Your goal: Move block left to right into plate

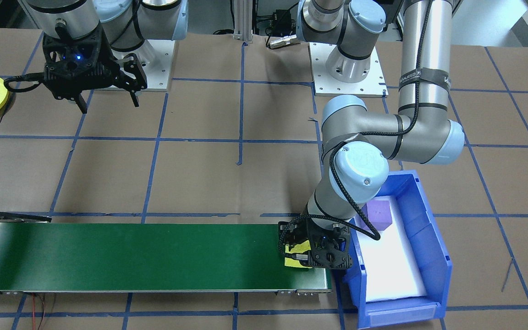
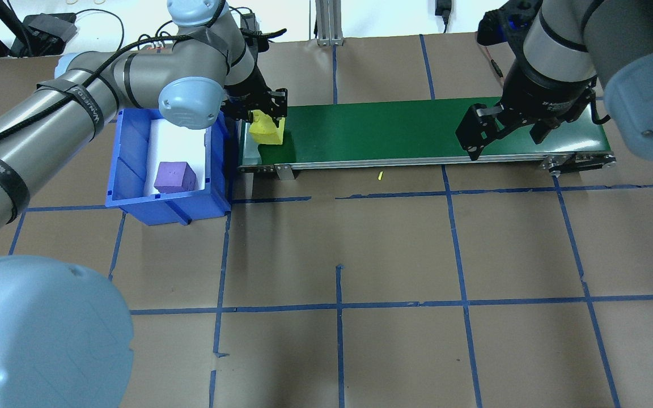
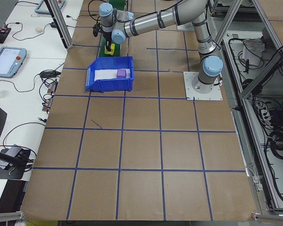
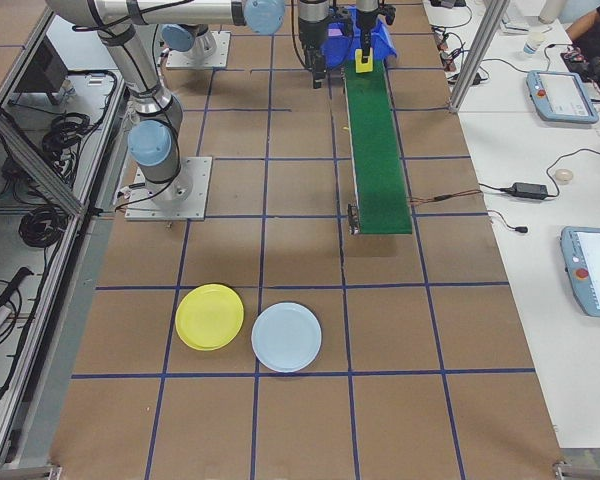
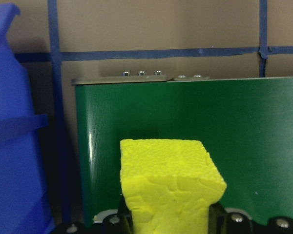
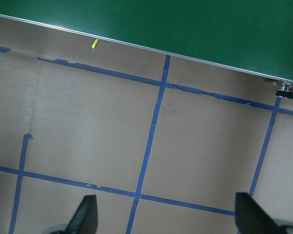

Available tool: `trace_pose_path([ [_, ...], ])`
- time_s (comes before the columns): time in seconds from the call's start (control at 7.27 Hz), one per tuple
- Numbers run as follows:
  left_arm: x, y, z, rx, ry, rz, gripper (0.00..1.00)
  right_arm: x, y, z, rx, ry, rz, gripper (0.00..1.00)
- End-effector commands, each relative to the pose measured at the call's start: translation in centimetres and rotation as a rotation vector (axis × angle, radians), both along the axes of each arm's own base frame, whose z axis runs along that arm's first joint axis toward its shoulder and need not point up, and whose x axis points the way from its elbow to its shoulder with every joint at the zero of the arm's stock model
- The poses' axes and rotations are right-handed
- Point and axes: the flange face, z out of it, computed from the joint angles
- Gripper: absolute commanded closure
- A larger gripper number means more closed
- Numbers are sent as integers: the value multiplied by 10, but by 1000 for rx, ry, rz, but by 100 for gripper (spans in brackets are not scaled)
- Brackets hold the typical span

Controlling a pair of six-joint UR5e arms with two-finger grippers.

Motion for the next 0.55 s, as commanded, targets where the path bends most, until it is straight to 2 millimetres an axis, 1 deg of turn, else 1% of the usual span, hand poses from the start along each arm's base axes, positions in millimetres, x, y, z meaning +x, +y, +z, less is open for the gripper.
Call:
trace_pose_path([
  [0.0,-2,7,-18,12,-3,-3,44,0,0,-1,4,1,-1,0],
  [0.14,-2,8,-21,-22,1,-5,21,0,1,-2,13,5,-1,0],
  [0.28,-2,8,-16,-31,4,2,0,0,-1,-3,13,5,6,0],
  [0.41,-2,8,-10,-42,6,2,0,2,-1,-4,15,-16,37,0],
])
